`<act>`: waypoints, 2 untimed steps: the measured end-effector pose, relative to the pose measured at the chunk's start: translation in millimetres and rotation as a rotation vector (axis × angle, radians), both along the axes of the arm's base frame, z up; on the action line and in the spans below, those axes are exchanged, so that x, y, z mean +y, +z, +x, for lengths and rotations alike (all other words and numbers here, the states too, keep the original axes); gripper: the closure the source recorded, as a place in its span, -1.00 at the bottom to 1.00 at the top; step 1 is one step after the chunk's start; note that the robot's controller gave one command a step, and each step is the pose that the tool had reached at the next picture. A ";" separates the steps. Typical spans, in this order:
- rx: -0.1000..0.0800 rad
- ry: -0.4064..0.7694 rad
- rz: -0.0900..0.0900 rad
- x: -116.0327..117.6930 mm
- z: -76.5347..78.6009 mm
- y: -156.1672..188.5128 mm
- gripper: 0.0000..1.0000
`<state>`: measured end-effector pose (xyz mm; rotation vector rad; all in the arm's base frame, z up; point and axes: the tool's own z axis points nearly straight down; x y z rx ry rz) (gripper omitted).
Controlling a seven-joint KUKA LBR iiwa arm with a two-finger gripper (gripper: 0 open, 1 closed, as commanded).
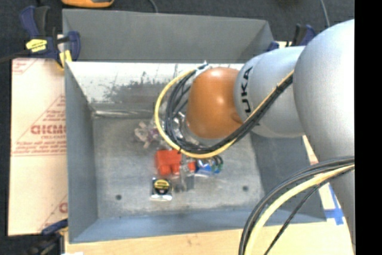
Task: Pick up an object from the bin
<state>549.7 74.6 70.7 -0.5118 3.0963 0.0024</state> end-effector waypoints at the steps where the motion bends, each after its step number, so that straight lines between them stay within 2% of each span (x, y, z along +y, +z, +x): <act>1: -0.001 -0.002 0.000 -0.2 0.4 0.5 1.00; 2: -0.009 0.003 -0.002 -9.2 8.9 140.2 1.00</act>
Offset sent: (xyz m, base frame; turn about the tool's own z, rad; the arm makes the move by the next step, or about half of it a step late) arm 0.0000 0.0000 0.0000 0.0000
